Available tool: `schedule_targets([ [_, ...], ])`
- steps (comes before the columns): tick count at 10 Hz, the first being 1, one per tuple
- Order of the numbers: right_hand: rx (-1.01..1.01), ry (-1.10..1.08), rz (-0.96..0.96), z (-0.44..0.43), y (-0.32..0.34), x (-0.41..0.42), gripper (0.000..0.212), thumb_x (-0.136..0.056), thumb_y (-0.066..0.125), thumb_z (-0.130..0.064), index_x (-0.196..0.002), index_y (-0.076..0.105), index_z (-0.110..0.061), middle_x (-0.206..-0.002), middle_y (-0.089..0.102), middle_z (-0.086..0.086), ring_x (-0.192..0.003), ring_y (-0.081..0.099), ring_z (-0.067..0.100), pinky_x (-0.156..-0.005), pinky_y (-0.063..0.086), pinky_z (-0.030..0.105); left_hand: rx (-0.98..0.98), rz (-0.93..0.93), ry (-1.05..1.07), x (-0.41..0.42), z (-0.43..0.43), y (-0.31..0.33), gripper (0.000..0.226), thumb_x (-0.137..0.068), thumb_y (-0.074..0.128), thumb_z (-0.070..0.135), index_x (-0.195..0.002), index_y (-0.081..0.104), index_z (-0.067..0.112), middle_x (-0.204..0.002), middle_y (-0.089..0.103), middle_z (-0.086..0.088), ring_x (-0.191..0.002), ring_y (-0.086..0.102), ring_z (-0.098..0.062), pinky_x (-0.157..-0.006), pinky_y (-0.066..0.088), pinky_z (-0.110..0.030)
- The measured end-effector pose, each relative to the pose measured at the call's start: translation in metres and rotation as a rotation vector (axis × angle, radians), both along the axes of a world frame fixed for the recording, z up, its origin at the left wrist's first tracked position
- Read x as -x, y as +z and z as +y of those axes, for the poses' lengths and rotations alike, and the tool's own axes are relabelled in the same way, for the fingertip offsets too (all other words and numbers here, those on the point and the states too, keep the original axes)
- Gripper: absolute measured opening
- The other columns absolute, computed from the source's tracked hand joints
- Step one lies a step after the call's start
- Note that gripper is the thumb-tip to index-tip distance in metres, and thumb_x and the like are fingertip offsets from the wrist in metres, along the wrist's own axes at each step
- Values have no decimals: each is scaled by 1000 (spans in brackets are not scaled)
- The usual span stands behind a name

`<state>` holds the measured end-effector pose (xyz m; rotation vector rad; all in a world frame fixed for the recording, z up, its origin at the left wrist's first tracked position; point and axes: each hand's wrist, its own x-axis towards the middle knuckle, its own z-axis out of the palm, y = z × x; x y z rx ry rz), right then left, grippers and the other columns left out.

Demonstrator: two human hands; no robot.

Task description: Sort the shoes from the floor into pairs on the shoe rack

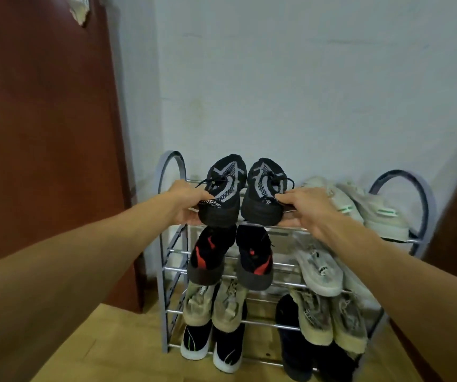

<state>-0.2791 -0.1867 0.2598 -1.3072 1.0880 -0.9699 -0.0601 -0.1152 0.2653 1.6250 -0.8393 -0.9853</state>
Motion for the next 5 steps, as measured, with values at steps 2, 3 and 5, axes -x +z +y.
schedule_targets([
  [2, -51, 69, 188, -8, -15, -5, 49, -88, 67, -13, -133, 51, -8, -119, 66, 17, -68, 70, 25, -50, 59, 32, -21, -64, 36, -4, -15, -19, 6, -92, 55, 8, -89, 59, 4, -78, 61, -9, -61, 60, -19, -46, 51, -26],
  [3, 3, 86, 334, -3, -16, -7, 46, -92, 61, -25, -136, 50, -13, -120, 63, 13, -55, 67, 23, -43, 57, 29, -1, -38, 50, 0, -10, -21, 11, -94, 56, 18, -92, 59, 8, -85, 64, -7, -66, 62, -19, -51, 52, -28],
  [5, 46, 67, 403, 33, -12, 6, 49, -97, 51, -26, -142, 40, -9, -124, 56, 14, -64, 64, 23, -51, 58, 34, 14, -53, 61, 19, 29, -13, 33, -90, 62, 20, -117, 56, 3, -87, 60, -5, -77, 61, -20, -60, 52, -28],
])
